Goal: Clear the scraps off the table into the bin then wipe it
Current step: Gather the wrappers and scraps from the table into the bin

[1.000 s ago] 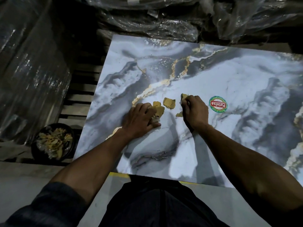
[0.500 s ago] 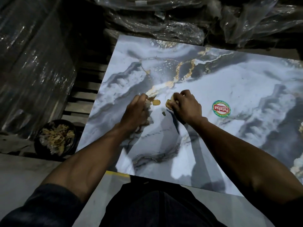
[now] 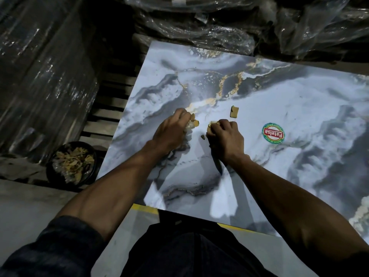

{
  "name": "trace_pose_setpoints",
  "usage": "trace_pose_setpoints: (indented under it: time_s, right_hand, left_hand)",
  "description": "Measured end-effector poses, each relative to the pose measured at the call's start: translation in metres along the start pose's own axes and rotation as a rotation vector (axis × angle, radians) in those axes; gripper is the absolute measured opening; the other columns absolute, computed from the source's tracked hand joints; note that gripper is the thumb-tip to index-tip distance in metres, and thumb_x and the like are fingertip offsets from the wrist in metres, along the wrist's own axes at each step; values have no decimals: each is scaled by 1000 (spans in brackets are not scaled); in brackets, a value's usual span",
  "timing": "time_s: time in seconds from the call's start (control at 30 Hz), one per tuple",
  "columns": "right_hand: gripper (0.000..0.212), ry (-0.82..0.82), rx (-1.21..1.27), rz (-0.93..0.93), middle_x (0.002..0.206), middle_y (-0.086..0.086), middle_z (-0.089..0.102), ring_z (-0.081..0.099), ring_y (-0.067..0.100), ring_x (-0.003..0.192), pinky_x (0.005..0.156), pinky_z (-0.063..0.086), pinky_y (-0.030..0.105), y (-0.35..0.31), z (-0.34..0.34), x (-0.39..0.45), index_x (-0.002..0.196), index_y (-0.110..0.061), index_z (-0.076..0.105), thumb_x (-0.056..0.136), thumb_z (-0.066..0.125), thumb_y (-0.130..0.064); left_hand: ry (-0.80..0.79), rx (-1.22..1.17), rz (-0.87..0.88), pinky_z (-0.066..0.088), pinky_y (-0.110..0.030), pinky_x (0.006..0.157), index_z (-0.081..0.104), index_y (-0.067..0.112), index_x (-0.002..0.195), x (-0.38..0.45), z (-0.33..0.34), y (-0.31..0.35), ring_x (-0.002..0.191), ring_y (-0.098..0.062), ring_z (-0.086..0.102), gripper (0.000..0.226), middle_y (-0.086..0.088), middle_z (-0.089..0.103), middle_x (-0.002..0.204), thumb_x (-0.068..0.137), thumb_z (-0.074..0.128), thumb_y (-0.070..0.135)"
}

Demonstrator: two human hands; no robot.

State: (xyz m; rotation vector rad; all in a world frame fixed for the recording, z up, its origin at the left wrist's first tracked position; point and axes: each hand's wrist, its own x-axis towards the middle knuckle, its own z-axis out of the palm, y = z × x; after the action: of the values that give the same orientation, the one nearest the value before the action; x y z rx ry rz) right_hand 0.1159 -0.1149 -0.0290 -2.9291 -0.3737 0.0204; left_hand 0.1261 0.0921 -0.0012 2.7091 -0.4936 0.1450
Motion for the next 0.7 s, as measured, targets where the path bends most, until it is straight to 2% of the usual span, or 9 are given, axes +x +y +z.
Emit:
trace_pose_setpoints:
  time_s: [0.07,0.17,0.3,0.43,0.5,0.57,0.6,0.7]
  right_hand:
    - [35,-3,9,-10,116,10,57,48,35,101,57,31,31,0,-1,-4,112,-13,60,82,71,-27]
    - [27,-8,31,-25,111,9,58,49,34,98,57,33,32,2,-6,-7,112,-16,60,88,63,-28]
    - [29,-32,57,70,96,10,60,55,37,86,57,36,32,4,-18,1,101,-15,57,75,68,-20]
    - [44,-54,74,134,101,12,59,56,36,88,62,38,33,4,-22,7,122,-16,49,80,64,-19]
    - [34,-72,109,153,99,10,58,56,35,87,61,38,33,4,-22,9,112,-16,52,80,62,-20]
    - [13,-29,190,237,93,10,58,57,35,82,60,35,32,5,-24,14,93,-14,56,81,57,-18]
    - [9,11,231,278,93,10,59,57,36,81,60,33,32,7,-27,18,89,-13,57,81,56,-18]
    - [19,119,302,365,107,10,61,57,35,90,67,31,30,17,-35,30,99,-13,64,82,56,-17]
  left_hand:
    - [-13,29,72,48,-42,56,56,5,103,4,6,-3,78,-43,60,26,-18,55,124,80,45,4]
    - [-21,61,171,51,-42,50,58,4,99,10,22,-12,75,-40,62,27,-19,58,122,80,41,12]
    - [-40,60,252,54,-41,59,62,3,94,19,34,-15,85,-38,67,30,-19,61,121,84,39,20]
    - [-43,62,312,52,-44,62,59,6,84,27,37,-14,85,-34,63,21,-14,63,96,87,43,19]
    - [-72,70,308,52,-44,64,60,6,86,26,36,-12,86,-35,62,21,-13,63,99,84,44,20]
    - [-82,85,299,52,-42,62,60,7,87,24,34,-10,84,-34,62,20,-11,63,102,80,46,20]
    - [-84,100,295,52,-40,59,60,8,86,23,32,-8,80,-33,62,18,-10,63,102,79,48,19]
    - [-97,167,281,41,-32,49,57,9,78,21,24,1,65,-33,59,9,-11,63,96,71,62,13]
